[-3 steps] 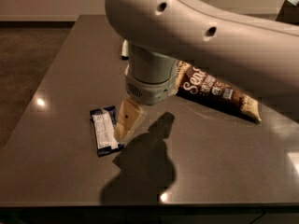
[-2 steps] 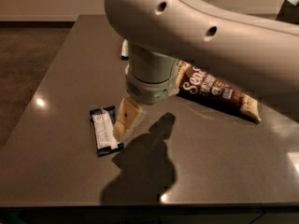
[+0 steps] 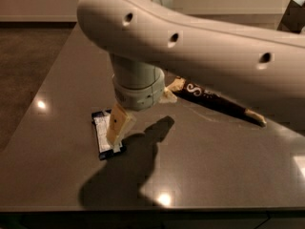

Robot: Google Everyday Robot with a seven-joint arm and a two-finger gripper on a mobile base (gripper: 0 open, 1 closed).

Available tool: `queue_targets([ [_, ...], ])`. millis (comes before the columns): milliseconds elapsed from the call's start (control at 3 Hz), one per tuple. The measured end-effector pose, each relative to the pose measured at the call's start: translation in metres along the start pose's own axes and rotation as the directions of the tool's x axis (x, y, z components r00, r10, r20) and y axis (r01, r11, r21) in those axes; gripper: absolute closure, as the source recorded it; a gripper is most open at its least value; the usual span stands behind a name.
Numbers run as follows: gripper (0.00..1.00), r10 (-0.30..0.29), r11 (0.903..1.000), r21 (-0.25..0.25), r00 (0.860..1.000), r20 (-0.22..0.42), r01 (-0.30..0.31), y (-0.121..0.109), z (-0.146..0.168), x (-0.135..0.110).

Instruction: Move rxbar blueberry near green jalapeno chip bag

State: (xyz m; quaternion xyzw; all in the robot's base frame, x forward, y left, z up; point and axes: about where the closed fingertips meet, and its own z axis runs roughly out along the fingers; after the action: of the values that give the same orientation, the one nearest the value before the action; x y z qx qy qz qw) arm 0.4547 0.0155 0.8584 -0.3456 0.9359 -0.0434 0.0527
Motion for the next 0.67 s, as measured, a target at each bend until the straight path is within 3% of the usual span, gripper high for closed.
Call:
queue_targets([
  [333, 0.00, 0.101, 0.9949, 0.011, 0.994, -0.053, -0.100, 0.010, 0.019, -0.005],
  [667, 0.00, 0.168, 0.9853, -0.016, 0.982, -0.086, -0.170, 0.019, 0.034, -0.014],
])
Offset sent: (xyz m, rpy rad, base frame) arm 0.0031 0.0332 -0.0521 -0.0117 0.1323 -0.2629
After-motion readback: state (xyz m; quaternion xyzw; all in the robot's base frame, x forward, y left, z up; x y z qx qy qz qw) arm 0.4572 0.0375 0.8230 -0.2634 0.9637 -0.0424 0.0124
